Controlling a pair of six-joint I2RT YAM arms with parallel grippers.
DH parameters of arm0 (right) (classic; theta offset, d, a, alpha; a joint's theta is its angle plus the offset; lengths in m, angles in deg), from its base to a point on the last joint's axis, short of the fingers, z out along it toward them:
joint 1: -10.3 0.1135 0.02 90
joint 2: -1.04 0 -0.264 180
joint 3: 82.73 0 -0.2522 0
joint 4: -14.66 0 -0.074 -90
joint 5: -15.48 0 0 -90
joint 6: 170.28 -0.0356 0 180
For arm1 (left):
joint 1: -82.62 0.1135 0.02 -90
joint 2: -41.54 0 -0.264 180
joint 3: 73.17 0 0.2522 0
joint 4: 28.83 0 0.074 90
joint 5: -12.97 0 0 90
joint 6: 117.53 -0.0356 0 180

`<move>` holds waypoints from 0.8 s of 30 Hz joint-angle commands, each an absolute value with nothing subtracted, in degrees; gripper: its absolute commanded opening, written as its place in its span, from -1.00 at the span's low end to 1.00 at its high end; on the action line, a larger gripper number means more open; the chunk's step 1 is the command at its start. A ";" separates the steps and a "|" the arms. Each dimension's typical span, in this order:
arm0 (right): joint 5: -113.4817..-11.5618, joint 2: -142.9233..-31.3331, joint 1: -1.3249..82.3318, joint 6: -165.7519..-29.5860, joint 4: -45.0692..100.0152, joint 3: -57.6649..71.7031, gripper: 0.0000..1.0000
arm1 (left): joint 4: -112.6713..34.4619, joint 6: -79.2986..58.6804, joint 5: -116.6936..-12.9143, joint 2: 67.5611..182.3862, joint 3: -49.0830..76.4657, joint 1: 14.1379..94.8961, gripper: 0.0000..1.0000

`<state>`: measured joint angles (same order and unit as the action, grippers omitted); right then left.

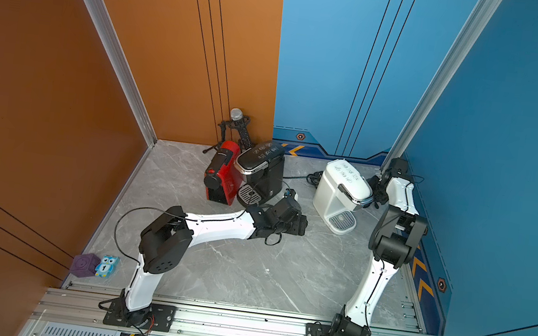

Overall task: Wipe the surface of a coffee machine
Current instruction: Adjust the coffee machine at the center of the board.

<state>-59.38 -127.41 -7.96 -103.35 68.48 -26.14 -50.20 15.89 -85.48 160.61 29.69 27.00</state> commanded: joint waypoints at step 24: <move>-45.82 -116.77 5.38 -99.17 59.61 6.55 -0.84 | -51.49 18.35 -84.74 154.35 16.80 30.24 0.67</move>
<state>-48.00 -117.96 0.28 -99.55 56.00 1.01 -50.84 17.83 -84.28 157.11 18.65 29.75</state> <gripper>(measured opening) 0.162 0.836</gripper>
